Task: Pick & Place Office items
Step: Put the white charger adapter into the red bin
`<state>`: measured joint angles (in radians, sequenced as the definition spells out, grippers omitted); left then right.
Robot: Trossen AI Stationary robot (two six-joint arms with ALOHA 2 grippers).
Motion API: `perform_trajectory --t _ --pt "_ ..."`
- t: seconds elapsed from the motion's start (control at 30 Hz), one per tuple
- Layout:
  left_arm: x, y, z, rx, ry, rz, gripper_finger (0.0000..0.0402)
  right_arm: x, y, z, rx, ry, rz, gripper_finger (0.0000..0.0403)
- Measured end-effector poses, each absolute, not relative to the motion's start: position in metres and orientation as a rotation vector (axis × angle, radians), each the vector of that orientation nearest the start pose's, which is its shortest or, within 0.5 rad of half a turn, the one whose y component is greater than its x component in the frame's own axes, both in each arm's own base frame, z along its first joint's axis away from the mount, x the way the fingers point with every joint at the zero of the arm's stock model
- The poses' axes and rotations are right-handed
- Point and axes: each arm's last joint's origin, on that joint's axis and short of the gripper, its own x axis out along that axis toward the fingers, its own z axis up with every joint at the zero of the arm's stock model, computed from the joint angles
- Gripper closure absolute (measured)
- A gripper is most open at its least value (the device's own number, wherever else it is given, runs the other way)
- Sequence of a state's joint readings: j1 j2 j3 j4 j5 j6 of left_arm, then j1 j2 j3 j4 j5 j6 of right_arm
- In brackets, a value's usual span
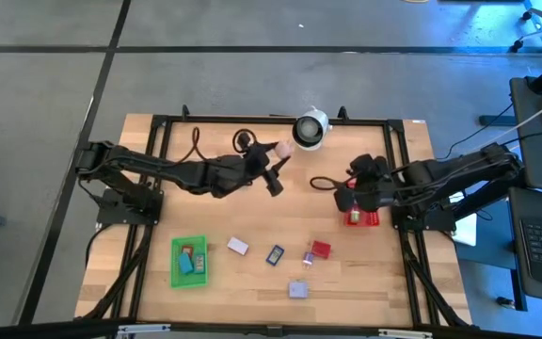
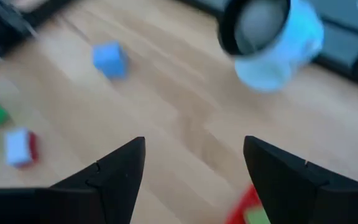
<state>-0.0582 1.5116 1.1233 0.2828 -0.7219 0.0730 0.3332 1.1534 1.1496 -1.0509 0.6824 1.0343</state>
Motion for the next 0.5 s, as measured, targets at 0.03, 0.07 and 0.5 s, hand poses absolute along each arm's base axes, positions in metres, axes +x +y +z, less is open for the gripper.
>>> perform_trajectory --t 0.03,0.07,0.5 --pt "0.343 -0.001 0.322 0.123 0.113 0.662 0.021 0.2 0.049 0.33 0.429 0.615 -0.721 0.0128" --pt "0.344 -0.001 0.324 0.135 0.101 0.663 0.0208 0.201 0.05 0.334 0.42 0.587 -0.716 0.0128" --pt "0.346 -0.012 0.323 0.204 0.11 0.633 0.021 0.227 0.042 0.363 0.495 0.257 -0.67 0.0127"
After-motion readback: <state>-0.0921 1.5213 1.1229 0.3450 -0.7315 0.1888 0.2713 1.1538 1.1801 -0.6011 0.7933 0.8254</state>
